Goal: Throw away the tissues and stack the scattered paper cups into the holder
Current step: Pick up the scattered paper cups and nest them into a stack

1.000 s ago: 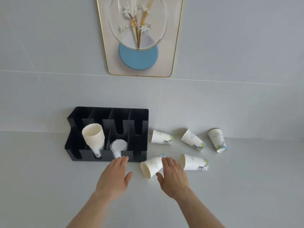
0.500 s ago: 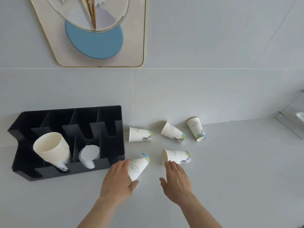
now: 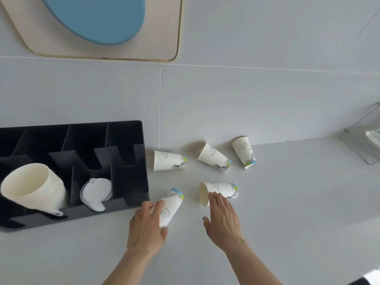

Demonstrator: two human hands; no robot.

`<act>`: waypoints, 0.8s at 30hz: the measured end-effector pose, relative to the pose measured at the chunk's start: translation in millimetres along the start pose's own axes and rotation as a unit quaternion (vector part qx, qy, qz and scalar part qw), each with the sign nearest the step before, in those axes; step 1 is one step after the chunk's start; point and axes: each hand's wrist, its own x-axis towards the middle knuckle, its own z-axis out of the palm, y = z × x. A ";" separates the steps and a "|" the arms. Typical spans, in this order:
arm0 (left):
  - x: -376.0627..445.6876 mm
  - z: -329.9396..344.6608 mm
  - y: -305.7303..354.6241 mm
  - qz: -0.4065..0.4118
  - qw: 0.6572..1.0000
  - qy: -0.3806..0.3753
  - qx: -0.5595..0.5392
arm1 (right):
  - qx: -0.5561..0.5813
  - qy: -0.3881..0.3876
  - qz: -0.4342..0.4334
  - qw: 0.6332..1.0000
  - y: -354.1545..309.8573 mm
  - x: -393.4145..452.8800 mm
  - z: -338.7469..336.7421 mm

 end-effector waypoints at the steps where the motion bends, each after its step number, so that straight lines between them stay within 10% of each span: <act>1: -0.6 -1.5 0.6 -0.006 1.000 -0.005 -0.015 | 0.001 -0.001 -0.004 1.000 1.3 6.1 0.4; 24: -32.1 -29.7 33.2 0.048 0.997 0.003 -0.060 | 0.039 -0.009 -0.106 0.994 33.8 51.8 6.9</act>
